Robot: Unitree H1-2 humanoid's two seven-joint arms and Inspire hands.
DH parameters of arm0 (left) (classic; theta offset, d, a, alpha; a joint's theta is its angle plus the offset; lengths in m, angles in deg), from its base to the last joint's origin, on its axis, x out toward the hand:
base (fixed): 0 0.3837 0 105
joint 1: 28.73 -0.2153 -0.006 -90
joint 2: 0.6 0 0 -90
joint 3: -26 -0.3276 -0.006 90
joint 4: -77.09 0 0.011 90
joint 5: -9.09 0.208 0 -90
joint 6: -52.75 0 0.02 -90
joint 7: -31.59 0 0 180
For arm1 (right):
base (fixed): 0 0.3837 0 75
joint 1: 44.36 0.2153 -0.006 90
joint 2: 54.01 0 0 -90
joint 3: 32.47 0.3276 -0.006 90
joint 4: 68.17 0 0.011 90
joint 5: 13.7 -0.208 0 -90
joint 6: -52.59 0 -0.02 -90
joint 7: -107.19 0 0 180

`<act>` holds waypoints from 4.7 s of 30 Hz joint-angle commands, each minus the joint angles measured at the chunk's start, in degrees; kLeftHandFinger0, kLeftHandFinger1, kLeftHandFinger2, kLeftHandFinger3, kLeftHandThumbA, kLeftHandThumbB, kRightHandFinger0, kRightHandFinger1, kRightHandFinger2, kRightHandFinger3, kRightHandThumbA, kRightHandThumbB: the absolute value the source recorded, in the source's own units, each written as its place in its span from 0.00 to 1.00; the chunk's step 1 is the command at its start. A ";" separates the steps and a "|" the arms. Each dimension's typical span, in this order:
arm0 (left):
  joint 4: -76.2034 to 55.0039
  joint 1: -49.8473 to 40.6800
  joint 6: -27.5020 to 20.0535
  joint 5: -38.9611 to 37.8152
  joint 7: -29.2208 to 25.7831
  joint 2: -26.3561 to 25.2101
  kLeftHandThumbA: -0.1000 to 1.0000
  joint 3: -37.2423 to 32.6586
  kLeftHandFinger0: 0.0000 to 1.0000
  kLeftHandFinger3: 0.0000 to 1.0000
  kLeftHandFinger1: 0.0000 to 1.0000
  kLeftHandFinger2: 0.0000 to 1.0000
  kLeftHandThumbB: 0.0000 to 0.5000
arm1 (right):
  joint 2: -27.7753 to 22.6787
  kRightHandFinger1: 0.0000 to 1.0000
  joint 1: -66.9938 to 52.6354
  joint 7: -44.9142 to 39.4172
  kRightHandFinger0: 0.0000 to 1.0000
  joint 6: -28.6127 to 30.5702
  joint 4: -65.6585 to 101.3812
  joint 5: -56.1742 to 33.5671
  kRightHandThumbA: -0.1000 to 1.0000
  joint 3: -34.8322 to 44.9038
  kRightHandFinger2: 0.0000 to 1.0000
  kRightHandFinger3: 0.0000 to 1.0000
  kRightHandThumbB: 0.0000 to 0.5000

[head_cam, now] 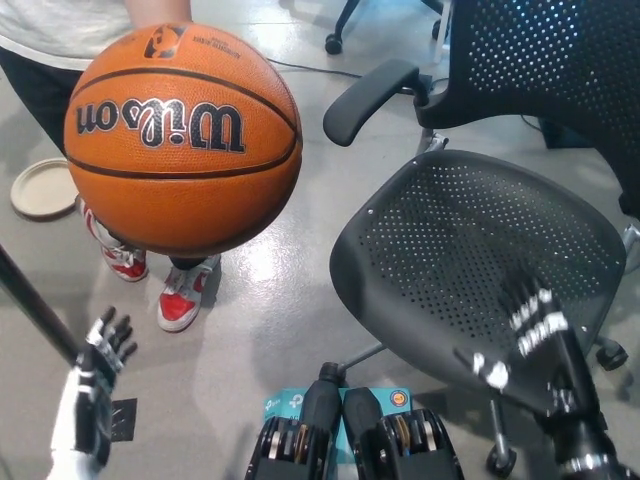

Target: The robot grabs the basketball from a person using both hands and then drops it on the black chair in the front

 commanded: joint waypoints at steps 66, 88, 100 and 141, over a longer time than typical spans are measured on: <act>-14.90 22.50 24.86 -4.01 -2.25 2.56 1.00 -3.88 1.00 1.00 1.00 1.00 0.43 | 16.21 1.00 41.91 5.94 1.00 1.70 -38.90 8.08 1.00 -6.80 1.00 1.00 0.64; -8.04 28.88 30.24 -4.51 -1.07 5.13 1.00 -7.88 1.00 1.00 1.00 1.00 0.36 | 18.92 1.00 46.24 21.21 1.00 5.60 -47.57 18.08 1.00 -13.46 1.00 1.00 0.53; -11.81 36.05 37.81 -5.40 -2.19 5.35 1.00 -9.68 1.00 1.00 1.00 1.00 0.40 | 18.01 1.00 48.07 25.38 1.00 7.82 -39.99 17.27 1.00 -10.12 1.00 1.00 0.39; 51.20 80.35 18.26 -0.62 0.85 21.53 1.00 -10.71 1.00 1.00 1.00 1.00 0.56 | -7.88 1.00 53.11 19.32 1.00 -13.63 -26.39 6.22 1.00 5.50 1.00 1.00 0.35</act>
